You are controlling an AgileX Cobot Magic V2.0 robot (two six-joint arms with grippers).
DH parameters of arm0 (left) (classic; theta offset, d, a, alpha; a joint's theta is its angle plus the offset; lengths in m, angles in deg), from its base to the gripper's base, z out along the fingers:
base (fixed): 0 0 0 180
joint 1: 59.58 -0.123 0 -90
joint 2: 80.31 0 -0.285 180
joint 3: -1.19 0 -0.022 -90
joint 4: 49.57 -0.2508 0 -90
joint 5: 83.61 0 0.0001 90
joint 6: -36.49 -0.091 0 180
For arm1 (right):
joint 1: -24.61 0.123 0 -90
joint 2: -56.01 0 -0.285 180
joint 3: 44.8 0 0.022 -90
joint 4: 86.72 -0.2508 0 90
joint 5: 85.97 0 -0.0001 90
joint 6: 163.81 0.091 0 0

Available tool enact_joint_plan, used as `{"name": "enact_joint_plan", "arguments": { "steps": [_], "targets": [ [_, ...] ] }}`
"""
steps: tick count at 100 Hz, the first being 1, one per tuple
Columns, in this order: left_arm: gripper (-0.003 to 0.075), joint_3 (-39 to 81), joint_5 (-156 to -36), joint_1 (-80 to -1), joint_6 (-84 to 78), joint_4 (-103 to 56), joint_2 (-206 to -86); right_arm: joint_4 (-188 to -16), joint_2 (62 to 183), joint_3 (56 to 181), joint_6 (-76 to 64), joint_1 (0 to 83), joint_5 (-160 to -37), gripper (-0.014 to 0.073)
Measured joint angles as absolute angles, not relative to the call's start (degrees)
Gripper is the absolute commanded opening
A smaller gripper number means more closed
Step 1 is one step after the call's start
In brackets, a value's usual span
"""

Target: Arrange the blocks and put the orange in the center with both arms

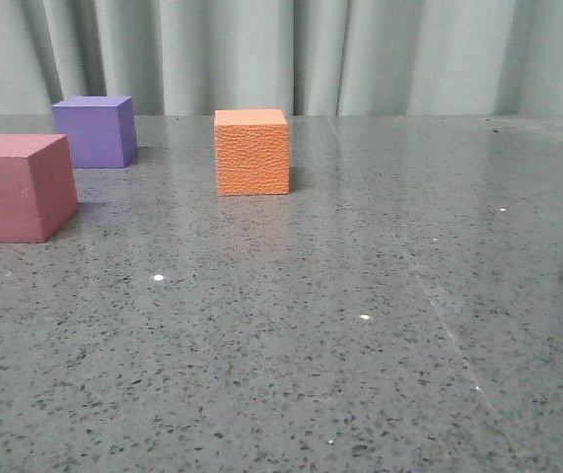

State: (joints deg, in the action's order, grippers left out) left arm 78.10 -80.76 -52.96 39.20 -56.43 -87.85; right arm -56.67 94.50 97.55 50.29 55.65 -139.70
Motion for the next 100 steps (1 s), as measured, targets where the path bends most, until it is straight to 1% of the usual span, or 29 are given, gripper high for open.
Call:
{"name": "enact_joint_plan", "arguments": {
  "steps": [28,48,62,77,90,100],
  "targets": [
    [-0.0019,78.1,-80.8,-53.0,39.2,-56.4,-87.8,-56.4,94.5,97.6,50.3,55.7,-139.8,-0.0067],
    [-0.0019,78.1,-80.8,-53.0,39.2,-56.4,-87.8,-52.6,93.1,96.8,50.3,55.7,-138.8,-0.0067],
    [-0.0019,78.1,-80.8,-53.0,39.2,-56.4,-87.8,-51.2,87.7,92.9,50.3,54.3,-133.5,-0.0067],
    [-0.0019,78.1,-80.8,-53.0,39.2,-56.4,-87.8,-52.1,79.2,85.2,50.3,50.2,-125.2,-0.0067],
    [-0.0019,78.1,-80.8,-53.0,39.2,-56.4,-87.8,-57.7,72.0,78.6,48.7,45.8,-119.6,-0.0067],
    [-0.0019,78.1,-80.8,-53.0,39.2,-56.4,-87.8,-65.3,66.8,73.9,42.2,42.2,-117.3,-0.0067]
  ]
}}
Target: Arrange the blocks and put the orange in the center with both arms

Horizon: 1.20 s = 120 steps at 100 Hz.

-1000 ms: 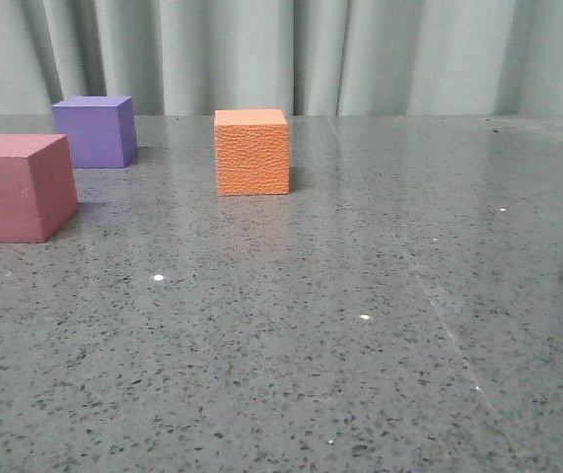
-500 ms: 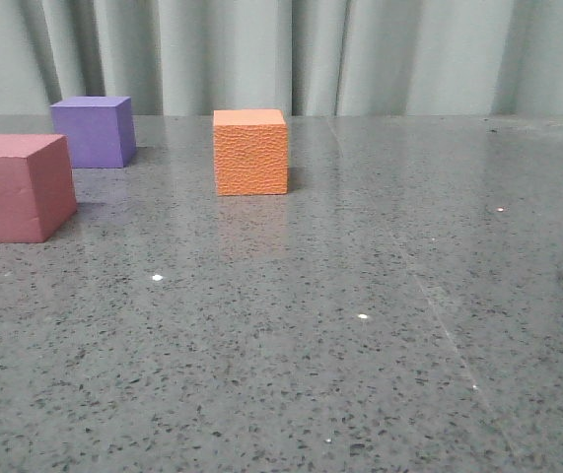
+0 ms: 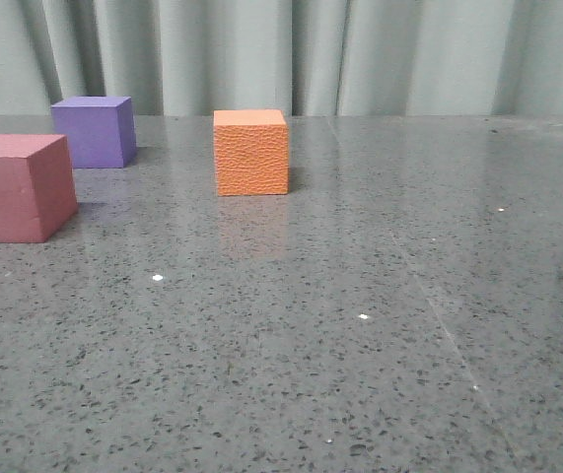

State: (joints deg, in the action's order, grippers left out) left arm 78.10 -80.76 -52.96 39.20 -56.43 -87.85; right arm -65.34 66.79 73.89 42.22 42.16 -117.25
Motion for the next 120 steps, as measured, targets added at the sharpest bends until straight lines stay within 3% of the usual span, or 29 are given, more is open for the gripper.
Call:
{"name": "enact_joint_plan", "arguments": {
  "steps": [21,33,59,120],
  "targets": [
    [-0.0019,78.1,-80.8,-53.0,39.2,-56.4,-87.8,-83.3,63.1,66.5,23.6,34.8,-109.1,-0.0067],
    [-0.0019,78.1,-80.8,-53.0,39.2,-56.4,-87.8,-87.9,63.2,63.6,19.8,31.0,-102.2,-0.0067],
    [-0.0019,78.1,-80.8,-53.0,39.2,-56.4,-87.8,-88.5,63.2,58.7,18.8,28.5,-93.0,-0.0067],
    [-0.0019,78.1,-80.8,-53.0,39.2,-56.4,-87.8,-85.0,63.2,56.4,20.3,28.5,-89.6,-0.0067]
  ]
}}
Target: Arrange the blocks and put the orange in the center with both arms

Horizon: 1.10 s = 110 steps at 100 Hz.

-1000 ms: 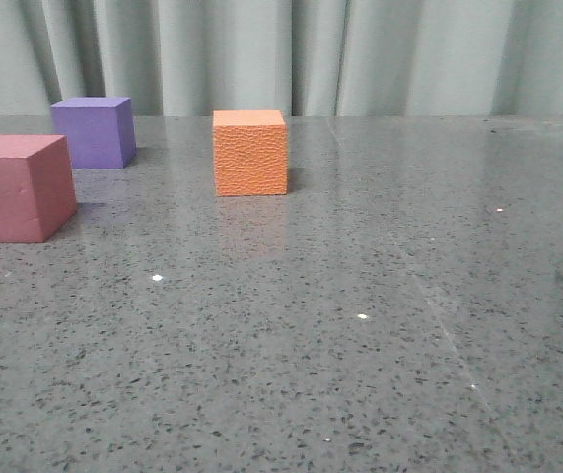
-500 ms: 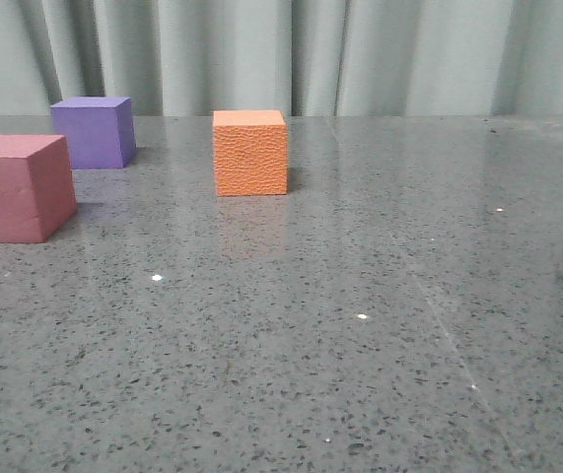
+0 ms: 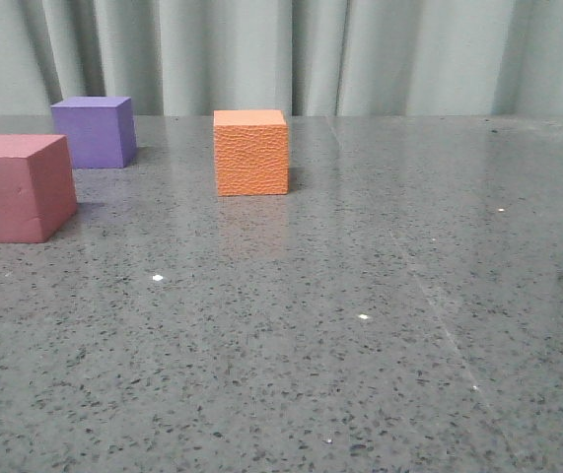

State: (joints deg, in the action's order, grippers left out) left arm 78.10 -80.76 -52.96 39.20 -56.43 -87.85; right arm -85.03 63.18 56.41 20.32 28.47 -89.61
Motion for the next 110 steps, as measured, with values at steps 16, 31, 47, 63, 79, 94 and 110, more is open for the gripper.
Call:
{"name": "enact_joint_plan", "arguments": {
  "steps": [16,31,47,63,79,94,110],
  "targets": [
    [-0.0019,78.1,-80.8,-53.0,39.2,-56.4,-87.8,-85.0,63.2,56.4,20.5,28.5,-89.6,-0.0067],
    [-0.0019,78.1,-80.8,-53.0,39.2,-56.4,-87.8,-84.9,63.2,56.4,20.5,28.5,-89.6,-0.0067],
    [-0.0019,78.1,-80.8,-53.0,39.2,-56.4,-87.8,-84.9,63.2,56.4,20.5,28.5,-89.6,-0.0067],
    [-0.0019,78.1,-80.8,-53.0,39.2,-56.4,-87.8,-84.9,63.2,56.4,20.5,28.5,-89.6,-0.0067],
    [-0.0019,78.1,-80.8,-53.0,39.2,-56.4,-87.8,-84.9,63.2,56.4,20.5,28.5,-89.6,-0.0067],
    [-0.0019,78.1,-76.8,-53.0,39.2,-56.2,-87.8,-84.9,63.2,56.4,20.5,28.5,-89.6,-0.0067],
    [-0.0019,77.3,-78.2,-53.0,39.2,-48.2,-87.8,-84.9,63.2,56.4,20.5,28.5,-89.6,-0.0067]
  ]
}}
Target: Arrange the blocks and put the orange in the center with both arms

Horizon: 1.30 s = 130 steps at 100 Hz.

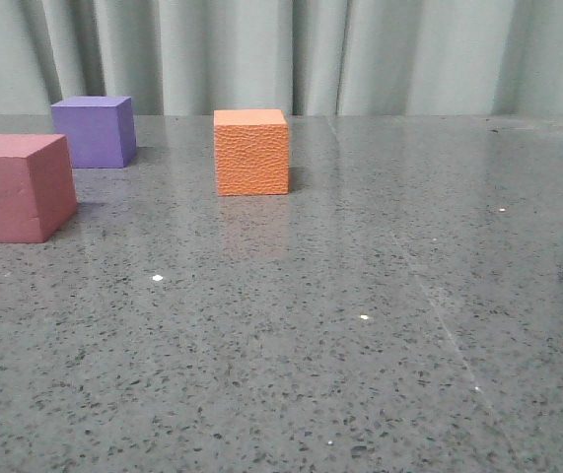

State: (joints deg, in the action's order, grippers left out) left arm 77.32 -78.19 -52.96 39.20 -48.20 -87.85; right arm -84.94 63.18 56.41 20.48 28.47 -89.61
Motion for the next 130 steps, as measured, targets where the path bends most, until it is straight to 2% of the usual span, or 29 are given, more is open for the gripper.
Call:
{"name": "enact_joint_plan", "arguments": {
  "steps": [18,50,64,82,89,96,103,104,105,108,115,130],
  "targets": [
    [-0.0019,66.0,-93.8,-53.0,39.2,-44.5,-91.9,-84.9,63.2,56.4,20.5,28.5,-89.6,-0.0067],
    [-0.0019,37.3,-119.3,-53.0,39.2,-44.4,-114.7,-84.9,63.2,56.4,20.5,28.5,-89.6,-0.0067],
    [-0.0019,30.2,-124.6,-53.0,39.2,-44.5,-123.4,-84.9,63.2,56.4,20.5,28.5,-89.6,-0.0067],
    [-0.0009,27.8,-125.7,-53.0,39.2,-44.5,-130.0,-84.9,63.2,56.4,20.5,28.5,-89.6,-0.0067],
    [0.0056,27.8,-125.8,-53.0,39.2,-44.6,-131.2,-84.9,63.2,56.4,20.5,28.5,-89.6,-0.0067],
    [0.0195,27.6,-125.8,-53.0,38.8,-44.6,-131.7,-84.9,63.2,56.4,20.5,28.5,-89.6,-0.0067],
    [0.0394,27.6,-125.8,-53.0,38.1,-44.7,-131.8,-84.9,63.2,56.4,20.5,28.5,-89.6,-0.0067],
    [0.0459,27.6,-125.8,-53.0,38.1,-44.7,-131.8,-84.9,63.2,56.4,20.5,28.5,-89.6,-0.0067],
    [0.0459,27.6,-125.7,-53.0,38.0,-44.7,-131.8,-84.9,63.2,56.4,20.5,28.5,-89.6,-0.0067],
    [0.0564,27.6,-125.7,-53.0,38.0,-44.8,-131.8,-84.9,63.2,56.4,20.5,28.5,-89.6,-0.0067],
    [0.0724,27.5,-125.6,-53.0,37.9,-45.1,-131.8,-84.9,63.2,56.4,20.5,28.5,-89.6,-0.0067],
    [0.0642,27.5,-124.7,-53.0,37.8,-45.2,-131.8,-84.9,63.2,56.4,20.5,28.5,-89.6,-0.0067]
  ]
}}
